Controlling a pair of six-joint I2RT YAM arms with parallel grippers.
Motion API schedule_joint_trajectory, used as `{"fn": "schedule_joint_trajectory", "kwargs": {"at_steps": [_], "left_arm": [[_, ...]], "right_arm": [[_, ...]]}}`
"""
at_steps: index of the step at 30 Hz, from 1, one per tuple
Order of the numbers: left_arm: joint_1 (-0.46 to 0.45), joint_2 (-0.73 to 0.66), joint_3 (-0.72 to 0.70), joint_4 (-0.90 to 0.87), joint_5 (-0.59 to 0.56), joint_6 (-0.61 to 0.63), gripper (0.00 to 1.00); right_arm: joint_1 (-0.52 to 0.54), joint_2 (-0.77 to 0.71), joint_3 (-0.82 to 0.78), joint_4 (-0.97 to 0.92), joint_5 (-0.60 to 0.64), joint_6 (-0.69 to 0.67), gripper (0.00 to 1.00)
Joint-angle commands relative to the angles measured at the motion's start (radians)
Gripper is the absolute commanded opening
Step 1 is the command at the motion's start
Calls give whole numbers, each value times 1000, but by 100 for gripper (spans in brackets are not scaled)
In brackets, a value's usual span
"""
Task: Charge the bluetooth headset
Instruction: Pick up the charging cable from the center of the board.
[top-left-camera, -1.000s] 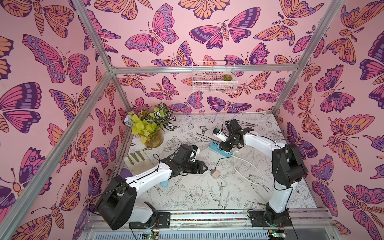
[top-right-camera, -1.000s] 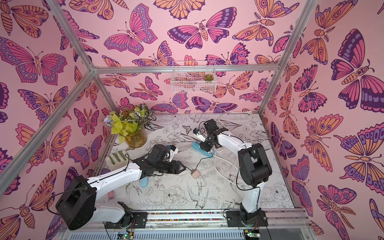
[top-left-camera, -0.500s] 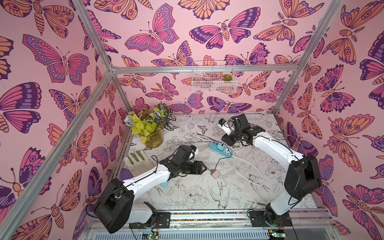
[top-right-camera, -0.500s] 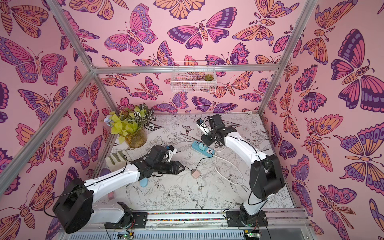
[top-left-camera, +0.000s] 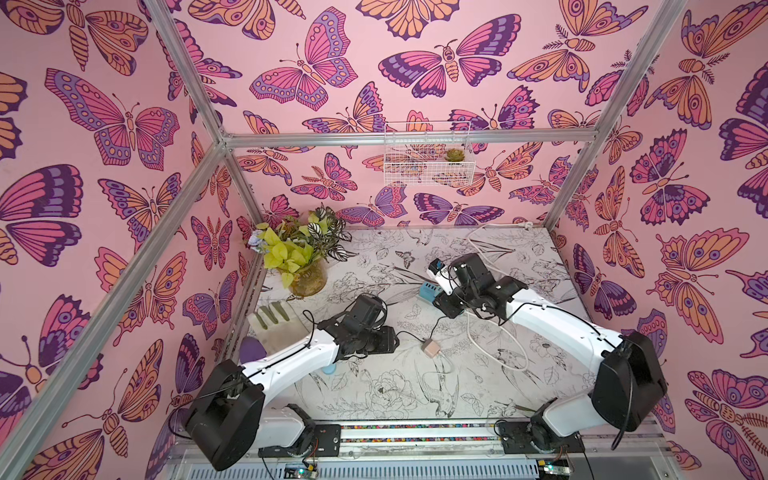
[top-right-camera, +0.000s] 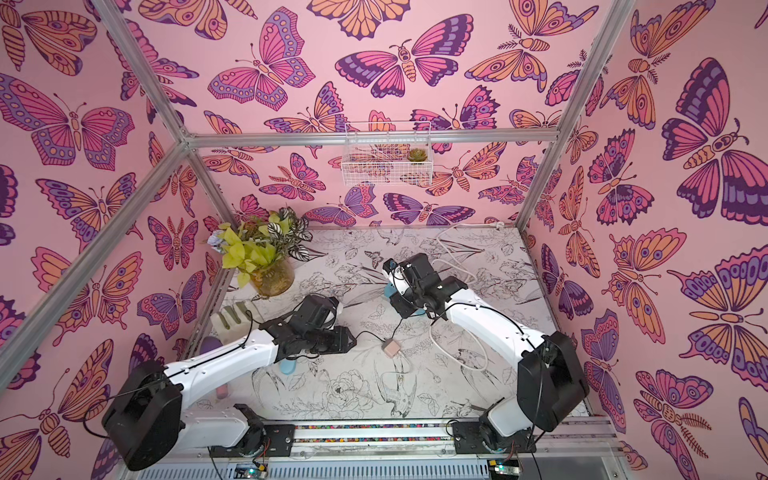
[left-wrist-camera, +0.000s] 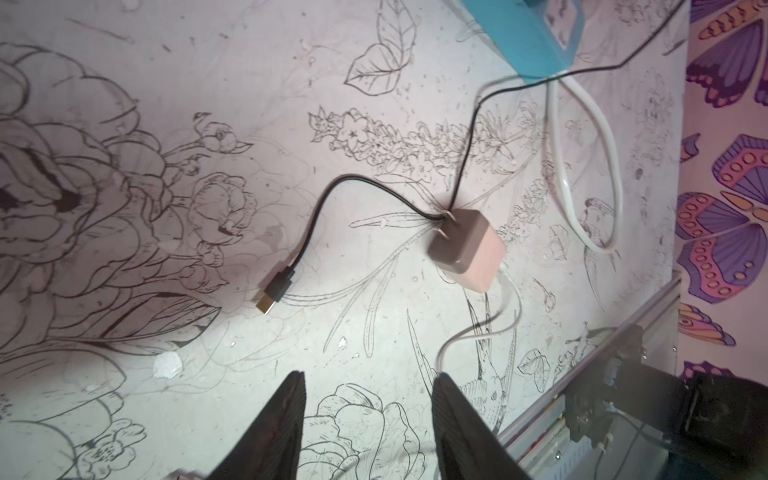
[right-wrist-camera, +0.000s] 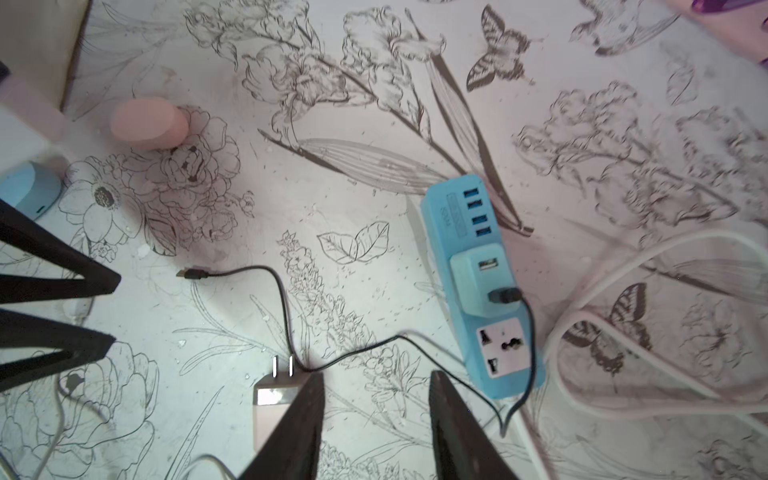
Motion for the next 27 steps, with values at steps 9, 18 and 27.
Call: {"fn": "schedule_joint_trajectory", "kwargs": {"at_steps": [9,18,27], "left_arm": [[-2,249,198,-180,-72,166,40],[-22,368,264,-225,-129,199,42],[-51,424,273,-261,-163,222,32]], "right_arm": [[34,-185,-222,59,-35,200,43],[56,-233,-267,71,-61,229,43],[74,-218,-277,96,-70,251,42]]}}
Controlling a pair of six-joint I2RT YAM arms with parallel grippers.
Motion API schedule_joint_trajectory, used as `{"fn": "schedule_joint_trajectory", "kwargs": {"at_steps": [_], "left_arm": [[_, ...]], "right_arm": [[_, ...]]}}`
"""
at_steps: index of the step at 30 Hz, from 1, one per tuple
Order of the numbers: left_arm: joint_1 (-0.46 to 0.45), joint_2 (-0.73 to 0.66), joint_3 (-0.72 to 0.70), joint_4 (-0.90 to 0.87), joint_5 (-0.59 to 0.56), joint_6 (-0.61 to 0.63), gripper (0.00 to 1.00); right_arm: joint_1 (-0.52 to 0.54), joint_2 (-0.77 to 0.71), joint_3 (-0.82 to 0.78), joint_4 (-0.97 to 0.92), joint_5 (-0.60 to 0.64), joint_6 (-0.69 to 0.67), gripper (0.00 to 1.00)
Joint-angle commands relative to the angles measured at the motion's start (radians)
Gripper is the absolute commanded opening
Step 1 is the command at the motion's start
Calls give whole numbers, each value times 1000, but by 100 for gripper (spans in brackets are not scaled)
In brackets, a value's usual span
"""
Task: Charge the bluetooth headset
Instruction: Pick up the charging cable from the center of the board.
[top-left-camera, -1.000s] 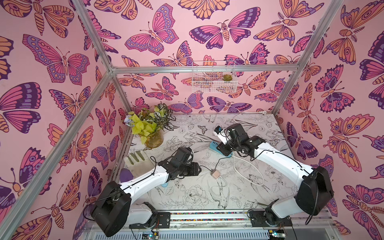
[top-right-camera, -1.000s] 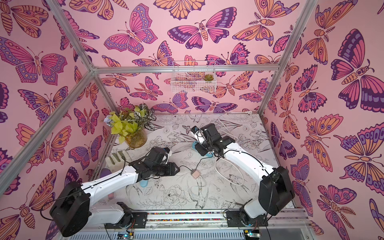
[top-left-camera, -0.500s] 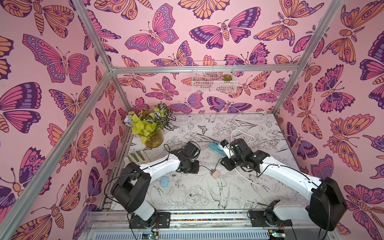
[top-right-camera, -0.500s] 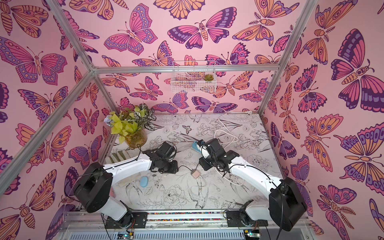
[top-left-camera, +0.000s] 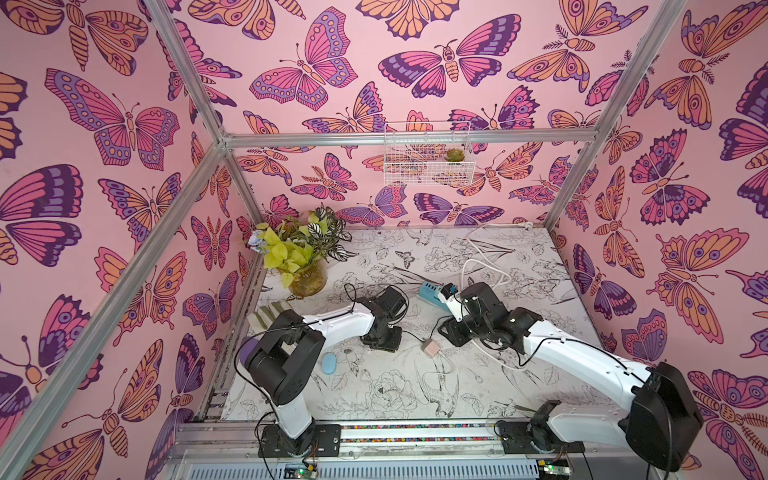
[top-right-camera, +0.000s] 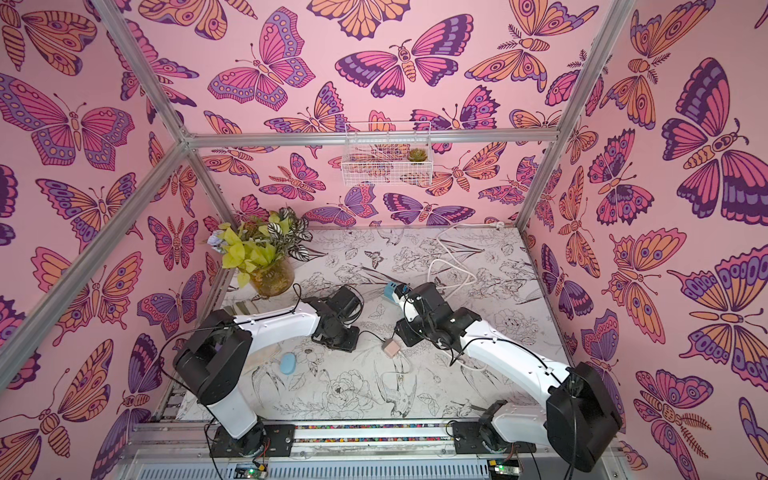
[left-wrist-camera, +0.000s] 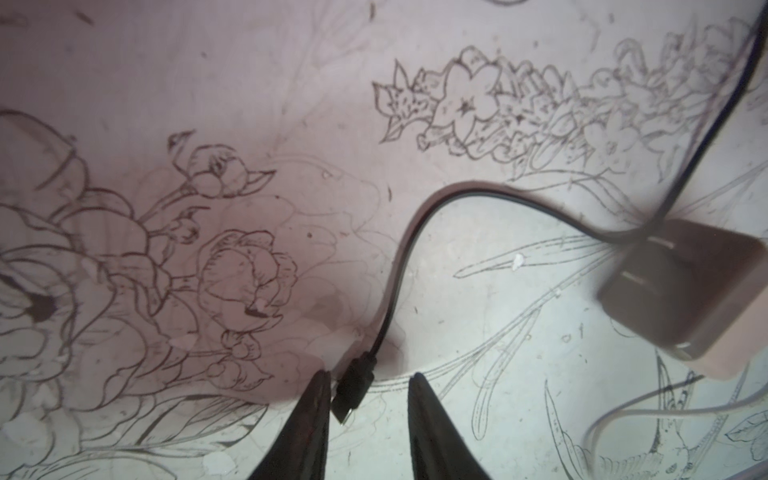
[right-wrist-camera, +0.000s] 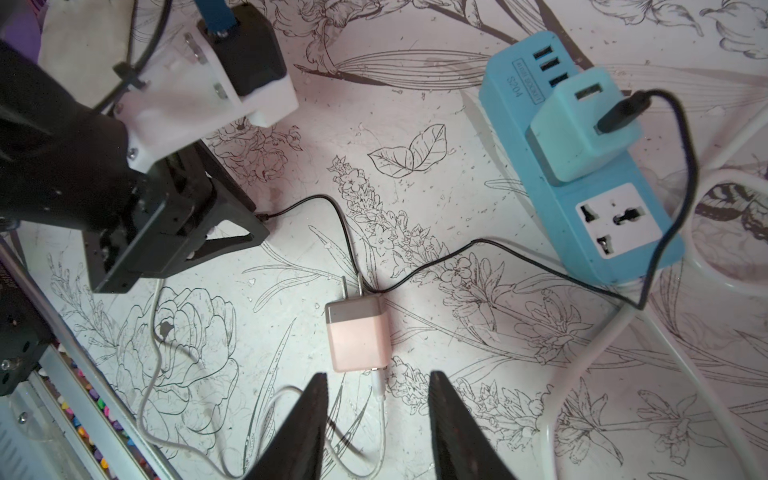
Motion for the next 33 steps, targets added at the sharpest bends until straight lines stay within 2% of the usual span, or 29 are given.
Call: {"fn": "schedule_joint_trajectory", "kwargs": {"at_steps": [1,5,7,10,17,23,33], "left_arm": [[-11,29,8,-50,-39,24,30],[-30,42,10,-56,-70,29,28],[-46,53,19,-67,-99,35,23],[-65,71,32,-72,-119,43,20],[-80,62,46,-84,-133,58,7],[-80,-3,55,-117,-133,83,1],[-80,-192,85,-157,-38,165,0]], "right_arm": [[15,4,0,19,-15,20,42],[22,1,2,25,-10,21,42],[24,0,1,30,-10,26,42],[28,-2,-4,36,-6,30,42],[29,-10,-24,50,-3,41,42],[29,-13,-32,53,-13,67,41],[28,-50,-64,137,-183,192,43]]}}
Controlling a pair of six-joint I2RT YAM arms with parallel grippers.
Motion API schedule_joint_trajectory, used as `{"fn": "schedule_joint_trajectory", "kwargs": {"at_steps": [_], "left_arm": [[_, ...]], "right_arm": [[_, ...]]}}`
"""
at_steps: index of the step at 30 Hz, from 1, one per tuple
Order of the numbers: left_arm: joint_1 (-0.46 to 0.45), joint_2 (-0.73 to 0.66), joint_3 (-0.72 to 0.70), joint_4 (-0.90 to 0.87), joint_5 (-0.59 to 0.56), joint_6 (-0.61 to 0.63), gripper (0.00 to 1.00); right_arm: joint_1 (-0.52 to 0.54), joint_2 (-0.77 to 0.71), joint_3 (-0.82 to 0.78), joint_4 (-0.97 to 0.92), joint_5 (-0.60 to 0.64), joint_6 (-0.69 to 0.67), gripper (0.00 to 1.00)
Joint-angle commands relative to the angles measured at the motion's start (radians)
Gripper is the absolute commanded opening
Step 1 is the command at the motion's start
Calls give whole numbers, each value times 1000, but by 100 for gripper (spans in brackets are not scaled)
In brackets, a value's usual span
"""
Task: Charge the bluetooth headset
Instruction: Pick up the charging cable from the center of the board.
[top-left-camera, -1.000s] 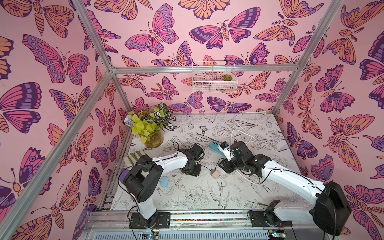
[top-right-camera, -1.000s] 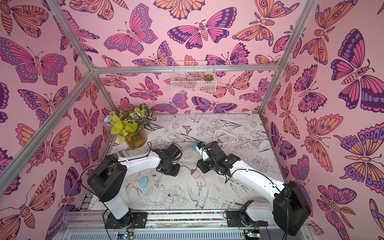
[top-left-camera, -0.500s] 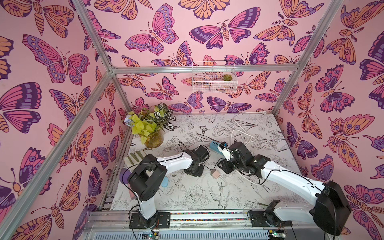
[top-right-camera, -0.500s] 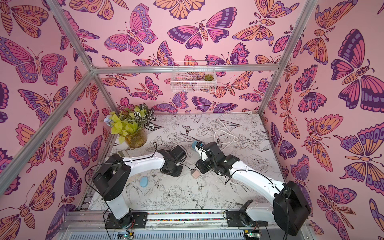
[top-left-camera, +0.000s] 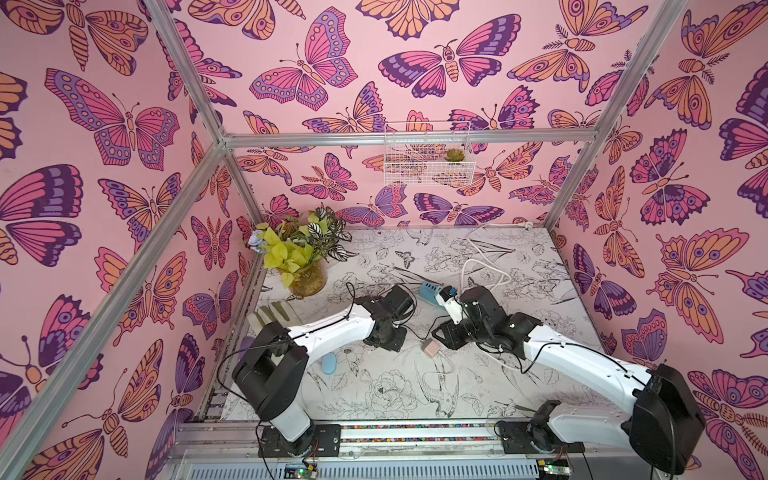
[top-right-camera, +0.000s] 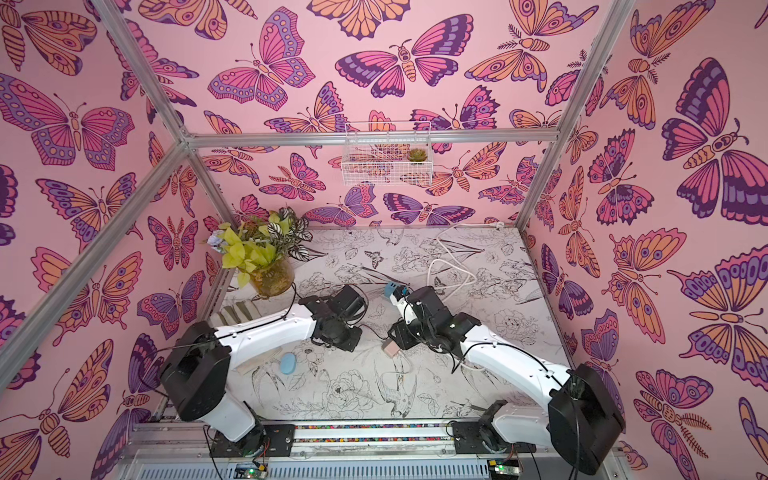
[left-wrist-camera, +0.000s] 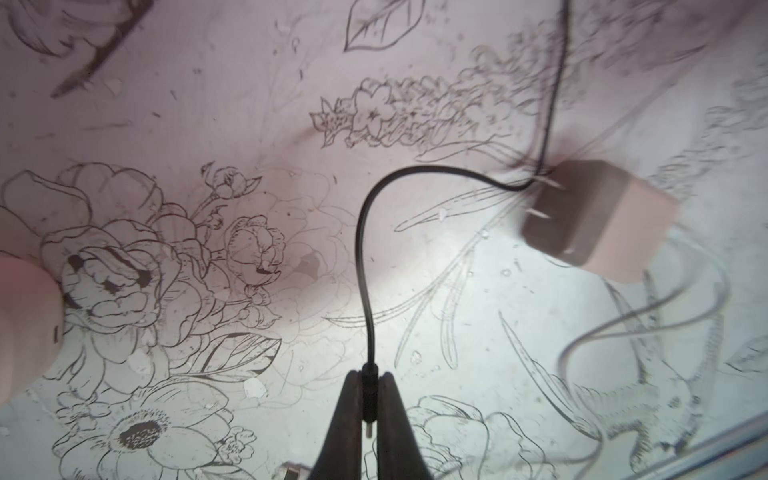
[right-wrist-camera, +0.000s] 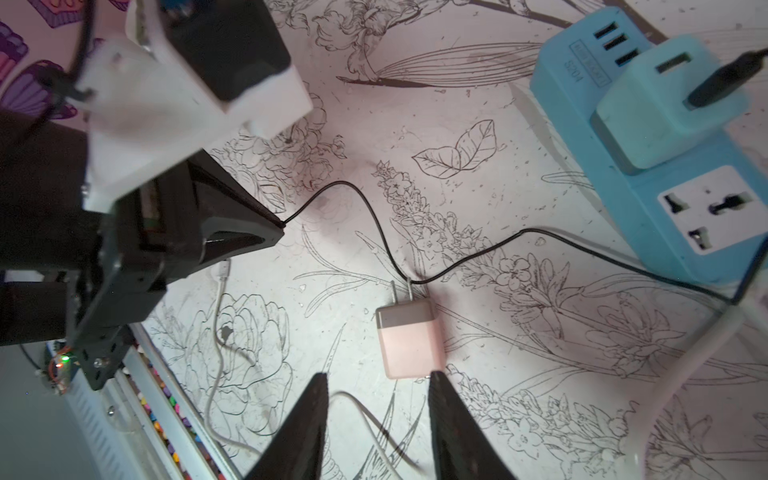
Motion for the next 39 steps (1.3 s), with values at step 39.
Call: {"fn": "schedule_joint_trajectory", "kwargs": {"at_steps": [39], "left_arm": [[16,-354,17,44,351,187,0]], "right_arm": [[-56,51,-190,865,-542,625,33]]}}
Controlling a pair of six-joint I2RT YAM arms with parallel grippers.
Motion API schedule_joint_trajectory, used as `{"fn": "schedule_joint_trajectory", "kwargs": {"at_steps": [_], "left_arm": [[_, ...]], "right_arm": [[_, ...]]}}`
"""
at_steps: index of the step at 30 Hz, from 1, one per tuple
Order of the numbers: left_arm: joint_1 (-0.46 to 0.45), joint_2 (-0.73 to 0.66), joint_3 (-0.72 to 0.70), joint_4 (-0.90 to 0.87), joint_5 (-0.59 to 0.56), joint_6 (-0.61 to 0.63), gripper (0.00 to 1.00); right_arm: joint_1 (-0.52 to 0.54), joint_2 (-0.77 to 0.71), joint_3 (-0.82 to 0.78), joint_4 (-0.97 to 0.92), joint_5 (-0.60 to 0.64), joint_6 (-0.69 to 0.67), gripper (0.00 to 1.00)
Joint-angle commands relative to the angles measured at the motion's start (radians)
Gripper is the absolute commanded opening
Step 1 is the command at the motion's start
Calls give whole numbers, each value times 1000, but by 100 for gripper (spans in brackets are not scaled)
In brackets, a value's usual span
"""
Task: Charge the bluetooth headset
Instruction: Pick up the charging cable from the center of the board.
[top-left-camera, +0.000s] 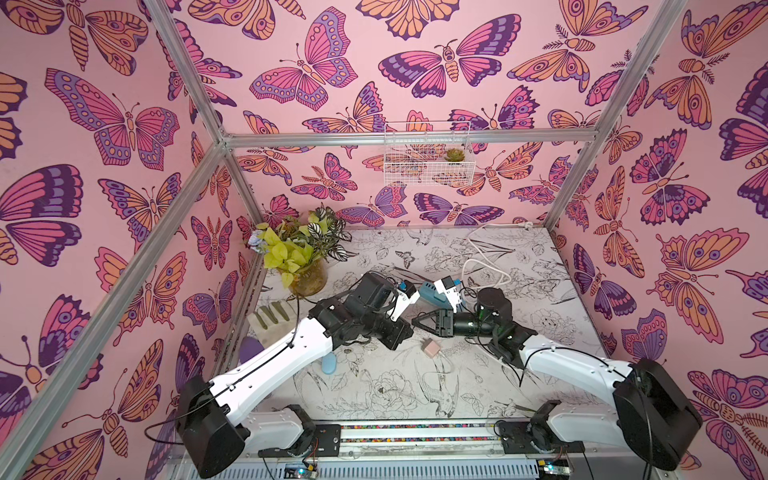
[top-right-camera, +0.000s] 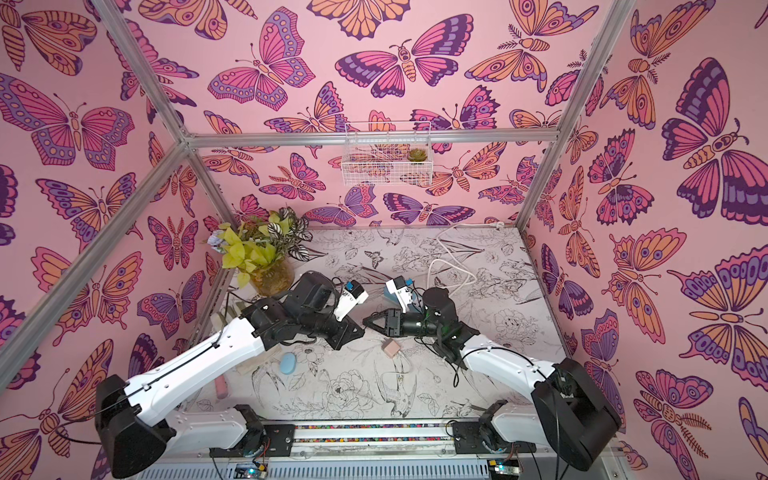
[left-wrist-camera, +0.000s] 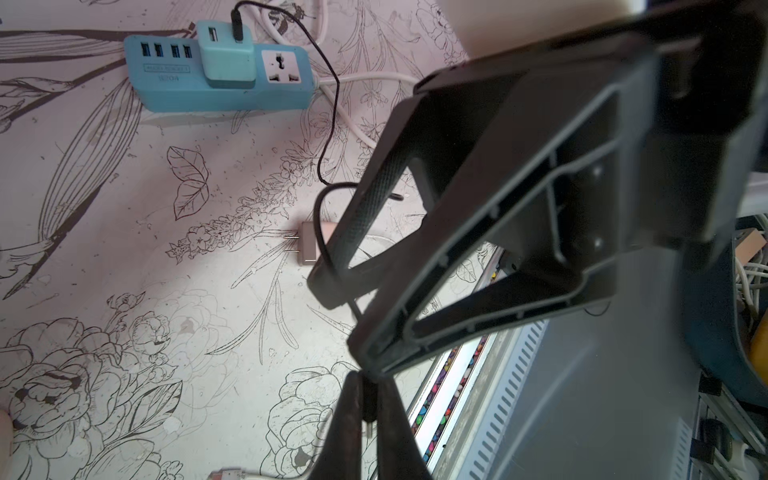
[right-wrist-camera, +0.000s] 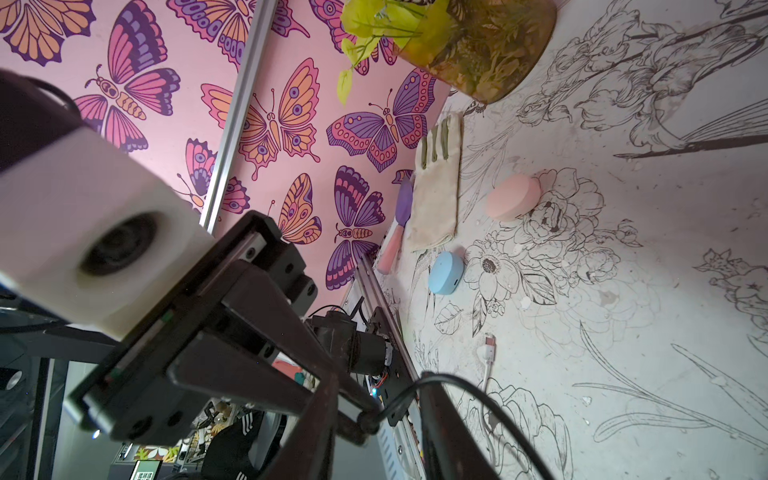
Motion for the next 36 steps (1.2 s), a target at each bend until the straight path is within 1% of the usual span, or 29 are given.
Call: {"fn": "schedule_joint_trajectory", "kwargs": {"at_steps": [1,4,11,12,13,15,17,18,21,28,33,36], "left_arm": [[11,-14,-10,17,15,16,0],[13,-17,-13,19,23,16,0],[13,-20,-25,28,25,12,0],[13,-20,-26,30,23,10,3],[14,-21,-27,32,18,8,7],[15,-24,-32,33,2,-1,25],[16,-31,-41,39,-12,-7,36],[17,-36,-47,40,-20,-9,37],[21,-51,-59,50,-35,-15,38],[21,-57,-70,56,-47,-23,38],[21,-62,-75,77,-59,-32,34],[21,-57,-75,89,-59,-35,29]], "right_arm": [[-3,16,10,15,-30,-7,31],[-3,24,13,24,-41,-4,19],[-3,18,30,33,-49,-2,3],[-3,18,32,31,-51,1,1],[-3,18,35,25,-52,1,0],[-3,15,38,15,-42,11,0],[-3,12,42,12,-30,35,0],[-4,8,49,-7,-22,41,0],[-4,0,76,-75,3,46,0],[-3,-11,94,-104,27,89,0],[-3,-20,92,-107,30,102,0],[-2,-24,85,-103,30,113,0]]}}
